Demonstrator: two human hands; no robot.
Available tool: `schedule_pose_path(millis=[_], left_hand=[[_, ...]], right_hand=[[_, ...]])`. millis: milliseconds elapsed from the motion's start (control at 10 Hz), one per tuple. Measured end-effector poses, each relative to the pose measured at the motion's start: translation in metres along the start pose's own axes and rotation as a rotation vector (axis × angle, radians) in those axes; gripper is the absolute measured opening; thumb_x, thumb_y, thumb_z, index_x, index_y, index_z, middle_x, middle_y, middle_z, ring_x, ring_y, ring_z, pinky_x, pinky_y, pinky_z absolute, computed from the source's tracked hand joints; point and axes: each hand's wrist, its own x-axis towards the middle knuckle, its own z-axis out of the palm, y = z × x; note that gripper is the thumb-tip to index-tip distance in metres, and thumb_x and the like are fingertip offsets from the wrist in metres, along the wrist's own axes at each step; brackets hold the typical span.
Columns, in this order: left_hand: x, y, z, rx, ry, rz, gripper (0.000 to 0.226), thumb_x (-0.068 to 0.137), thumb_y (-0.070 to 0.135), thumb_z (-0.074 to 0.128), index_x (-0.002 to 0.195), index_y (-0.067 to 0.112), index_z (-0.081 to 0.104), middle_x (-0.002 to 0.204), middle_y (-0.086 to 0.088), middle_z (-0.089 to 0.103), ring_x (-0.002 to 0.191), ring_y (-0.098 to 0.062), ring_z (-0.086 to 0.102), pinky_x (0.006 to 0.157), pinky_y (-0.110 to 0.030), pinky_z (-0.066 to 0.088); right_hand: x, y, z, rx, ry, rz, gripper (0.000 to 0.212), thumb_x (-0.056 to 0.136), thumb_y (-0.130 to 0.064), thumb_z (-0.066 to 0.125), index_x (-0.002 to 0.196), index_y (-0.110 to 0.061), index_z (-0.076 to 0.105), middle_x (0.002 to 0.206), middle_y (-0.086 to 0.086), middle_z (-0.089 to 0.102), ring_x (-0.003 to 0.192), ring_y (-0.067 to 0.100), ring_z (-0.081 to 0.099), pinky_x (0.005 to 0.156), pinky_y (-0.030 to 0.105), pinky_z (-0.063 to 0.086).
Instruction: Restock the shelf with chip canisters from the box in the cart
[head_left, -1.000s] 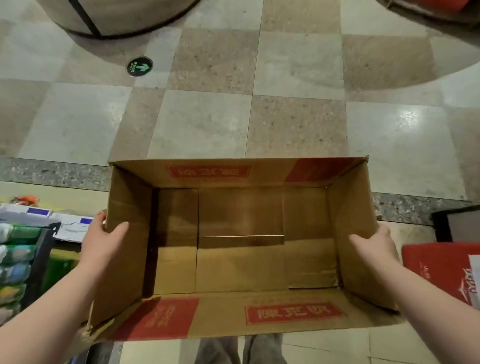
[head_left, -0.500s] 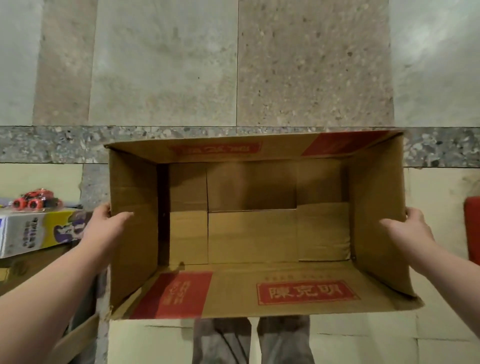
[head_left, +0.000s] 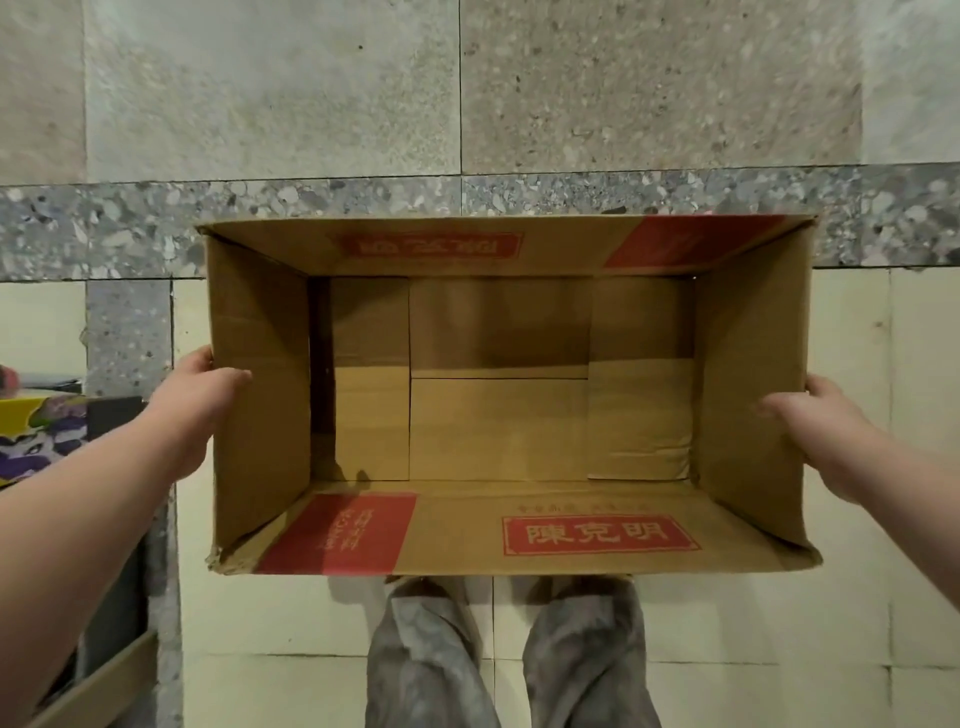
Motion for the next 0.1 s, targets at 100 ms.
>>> schedule_pose_path(millis=[100], left_hand=[[-0.0020, -0.0067, 0.0027, 0.066, 0.023, -0.008, 0.049, 0.098, 0.019, 0.049, 0.144, 0.019, 0.033, 0.136, -0.012, 0.050, 0.116, -0.031, 0.053, 0.097, -0.046, 0.044]], right_hand=[[0.0008, 0.0057, 0.0024, -0.056, 0.041, 0.001, 0.064, 0.093, -0.018, 0.055, 0.149, -0.016, 0.023, 0.146, 0.015, 0.038, 0.129, 0.039, 0.041, 0.106, 0.052, 0.038]])
